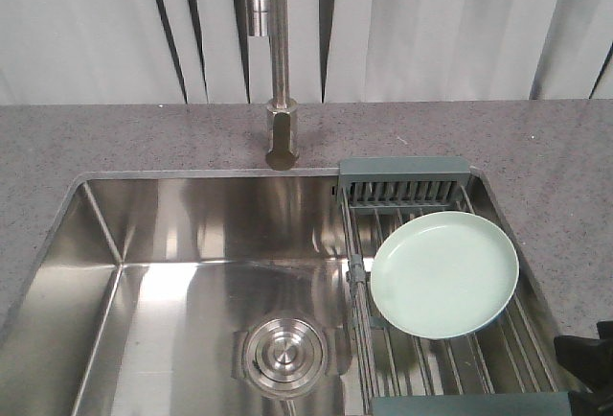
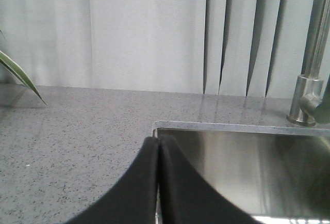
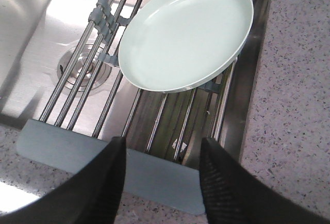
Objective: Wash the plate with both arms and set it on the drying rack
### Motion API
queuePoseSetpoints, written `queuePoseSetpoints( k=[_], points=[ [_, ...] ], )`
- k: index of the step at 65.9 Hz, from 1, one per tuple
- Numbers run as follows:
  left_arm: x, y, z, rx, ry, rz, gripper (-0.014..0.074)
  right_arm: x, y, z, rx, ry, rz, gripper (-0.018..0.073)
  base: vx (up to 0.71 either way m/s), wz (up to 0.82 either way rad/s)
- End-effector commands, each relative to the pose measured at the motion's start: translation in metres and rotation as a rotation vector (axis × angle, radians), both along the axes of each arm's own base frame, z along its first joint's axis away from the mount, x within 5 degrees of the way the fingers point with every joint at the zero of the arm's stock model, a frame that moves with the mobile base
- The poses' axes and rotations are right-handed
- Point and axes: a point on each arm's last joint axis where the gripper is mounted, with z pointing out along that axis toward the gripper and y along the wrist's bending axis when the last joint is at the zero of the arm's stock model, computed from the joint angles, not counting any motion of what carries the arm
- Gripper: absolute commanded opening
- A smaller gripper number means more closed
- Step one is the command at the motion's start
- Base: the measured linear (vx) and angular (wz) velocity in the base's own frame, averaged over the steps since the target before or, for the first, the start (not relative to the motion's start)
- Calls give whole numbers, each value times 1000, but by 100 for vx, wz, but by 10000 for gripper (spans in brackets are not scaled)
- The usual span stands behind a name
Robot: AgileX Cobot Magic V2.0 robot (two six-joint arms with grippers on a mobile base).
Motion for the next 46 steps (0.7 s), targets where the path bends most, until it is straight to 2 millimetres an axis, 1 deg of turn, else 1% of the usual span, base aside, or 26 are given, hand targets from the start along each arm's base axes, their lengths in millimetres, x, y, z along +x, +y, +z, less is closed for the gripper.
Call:
queuePoseSetpoints(
  k=[1,46],
  points=[
    [-3,0,16,4,-116,0,-6,4,1,12,16,-77,1,335,0,0],
    [-3,0,16,4,-116,0,-6,4,1,12,16,-77,1,327,0,0]
  ],
)
